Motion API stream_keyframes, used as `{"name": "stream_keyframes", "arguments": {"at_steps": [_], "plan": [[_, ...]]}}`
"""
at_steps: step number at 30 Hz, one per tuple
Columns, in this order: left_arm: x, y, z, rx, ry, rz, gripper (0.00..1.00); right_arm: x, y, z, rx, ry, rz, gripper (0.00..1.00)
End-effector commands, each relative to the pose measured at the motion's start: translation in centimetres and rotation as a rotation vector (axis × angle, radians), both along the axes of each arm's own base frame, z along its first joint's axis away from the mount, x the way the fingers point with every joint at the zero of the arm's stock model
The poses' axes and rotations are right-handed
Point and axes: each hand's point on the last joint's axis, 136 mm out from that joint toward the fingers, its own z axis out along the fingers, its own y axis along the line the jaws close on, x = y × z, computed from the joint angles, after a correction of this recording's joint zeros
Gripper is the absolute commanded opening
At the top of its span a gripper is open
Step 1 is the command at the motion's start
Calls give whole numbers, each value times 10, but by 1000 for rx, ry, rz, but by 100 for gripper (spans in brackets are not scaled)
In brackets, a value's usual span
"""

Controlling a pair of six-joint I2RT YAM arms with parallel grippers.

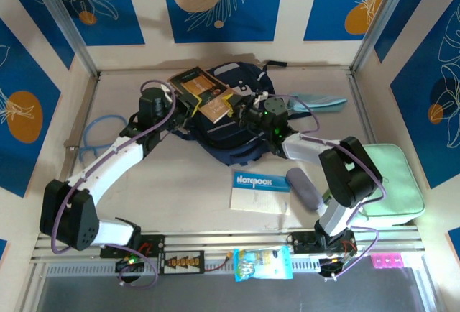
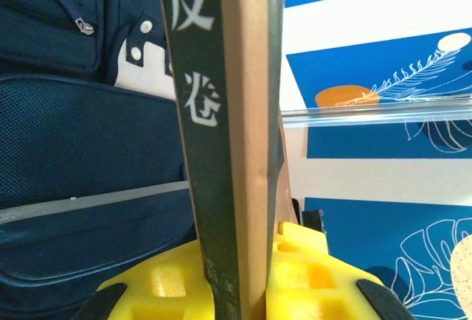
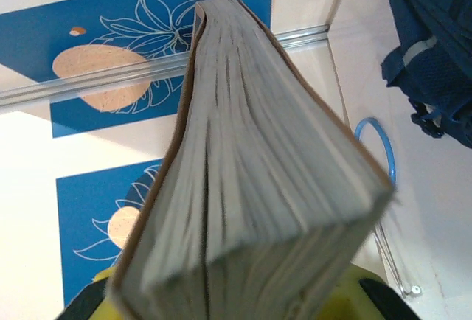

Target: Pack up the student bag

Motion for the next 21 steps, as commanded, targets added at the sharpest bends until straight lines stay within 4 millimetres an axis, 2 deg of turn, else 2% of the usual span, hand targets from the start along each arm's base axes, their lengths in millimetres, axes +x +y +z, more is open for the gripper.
{"name": "stream_keyframes", "arguments": {"at_steps": [1,2,4,6,7,10,15,17,21], "plan": [[-1,-10,13,44,-61,-53,13,-7,-9,27,-30,-99,-20,11],[-2,-9,11,63,-62,-57,25,-8,-12,28,-48,-106,-26,9],[-2,-6,4,138,-62,-66,54,-8,-23,29,-99,-116,-43,7],[-5,-2,-6,233,-58,-88,75,-10,-36,29,-158,-124,-64,6],[-5,-1,-9,283,-66,-107,83,-11,-45,30,-194,-131,-78,6],[-7,-3,-17,414,-99,-186,100,-16,-75,32,-323,-144,-126,4],[-9,-27,-32,599,-155,-380,100,-25,-127,39,-463,-164,-199,5],[-10,-40,-39,678,-191,-464,100,-29,-147,37,-489,-145,-229,5],[-1,-54,-65,880,-210,-559,100,-39,-191,24,-557,-71,-302,5]]}}
